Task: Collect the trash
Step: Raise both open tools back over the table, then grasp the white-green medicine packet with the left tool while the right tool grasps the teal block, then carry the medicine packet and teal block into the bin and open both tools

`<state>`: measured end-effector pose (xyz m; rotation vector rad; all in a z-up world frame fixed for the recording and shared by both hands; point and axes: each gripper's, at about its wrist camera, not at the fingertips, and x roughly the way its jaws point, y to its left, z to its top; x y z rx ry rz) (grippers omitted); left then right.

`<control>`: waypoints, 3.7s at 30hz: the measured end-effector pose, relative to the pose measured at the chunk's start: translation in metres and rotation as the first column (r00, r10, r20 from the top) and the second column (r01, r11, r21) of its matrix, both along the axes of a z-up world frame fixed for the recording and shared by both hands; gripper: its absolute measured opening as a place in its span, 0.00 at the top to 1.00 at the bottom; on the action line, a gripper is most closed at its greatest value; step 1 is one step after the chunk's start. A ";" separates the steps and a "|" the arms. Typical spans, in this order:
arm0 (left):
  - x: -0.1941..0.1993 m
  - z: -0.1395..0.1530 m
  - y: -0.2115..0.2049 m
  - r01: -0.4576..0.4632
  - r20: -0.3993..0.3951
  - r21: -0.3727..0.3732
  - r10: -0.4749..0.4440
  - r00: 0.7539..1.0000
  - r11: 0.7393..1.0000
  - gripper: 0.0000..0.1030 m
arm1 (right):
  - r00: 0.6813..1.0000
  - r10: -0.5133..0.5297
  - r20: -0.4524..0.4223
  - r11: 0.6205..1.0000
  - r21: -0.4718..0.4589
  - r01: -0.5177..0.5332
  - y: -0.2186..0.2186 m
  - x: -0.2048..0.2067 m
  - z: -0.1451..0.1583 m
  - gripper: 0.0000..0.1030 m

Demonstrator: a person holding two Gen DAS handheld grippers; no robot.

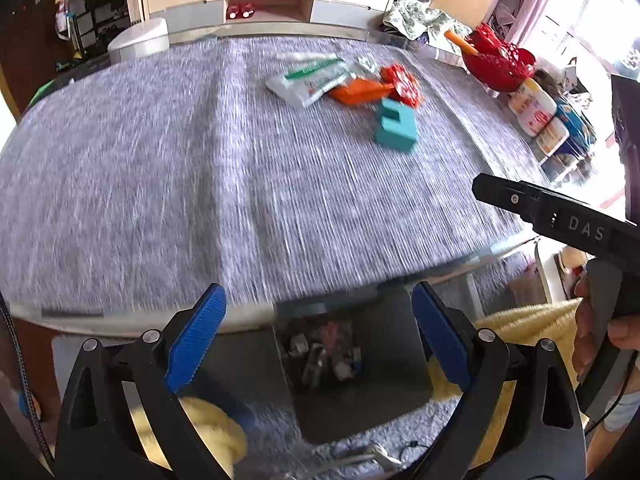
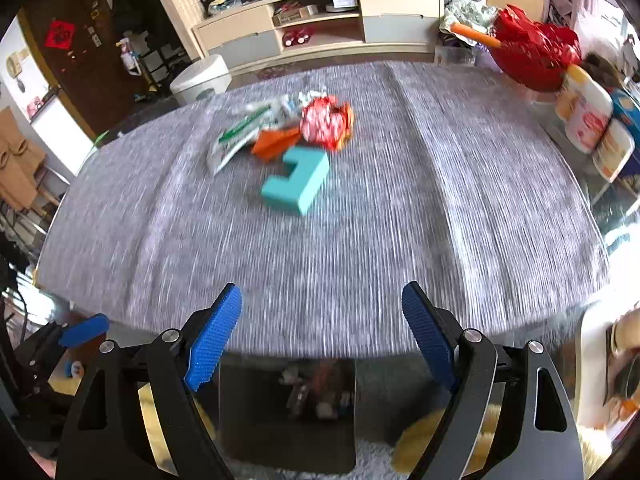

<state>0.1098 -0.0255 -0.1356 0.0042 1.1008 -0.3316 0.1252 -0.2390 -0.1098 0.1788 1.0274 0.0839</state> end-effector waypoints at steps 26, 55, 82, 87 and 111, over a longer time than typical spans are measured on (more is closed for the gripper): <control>0.118 -0.028 -0.014 0.047 -0.048 0.009 -0.047 0.998 0.999 0.14 | 1.000 -0.009 -0.027 0.994 -0.109 0.006 0.020 0.088 -0.040 0.57; 0.208 -0.033 -0.045 0.097 0.024 0.045 -0.099 0.995 0.994 0.65 | 0.996 0.018 -0.092 0.999 0.028 -0.016 -0.008 0.119 -0.035 0.57; 0.038 0.008 0.006 -0.018 0.018 -0.045 0.018 1.000 0.999 0.72 | 0.997 0.061 -0.053 0.998 0.015 -0.060 0.000 -0.003 -0.007 0.59; -0.002 0.014 0.004 -0.011 0.022 -0.058 0.012 1.000 0.998 0.72 | 0.996 0.091 -0.021 0.996 0.013 -0.090 0.006 -0.035 0.006 0.59; -0.098 -0.070 -0.002 -0.002 -0.133 -0.053 -0.005 0.991 0.999 0.71 | 0.968 0.127 -0.216 0.992 0.041 -0.121 0.022 -0.130 -0.088 0.59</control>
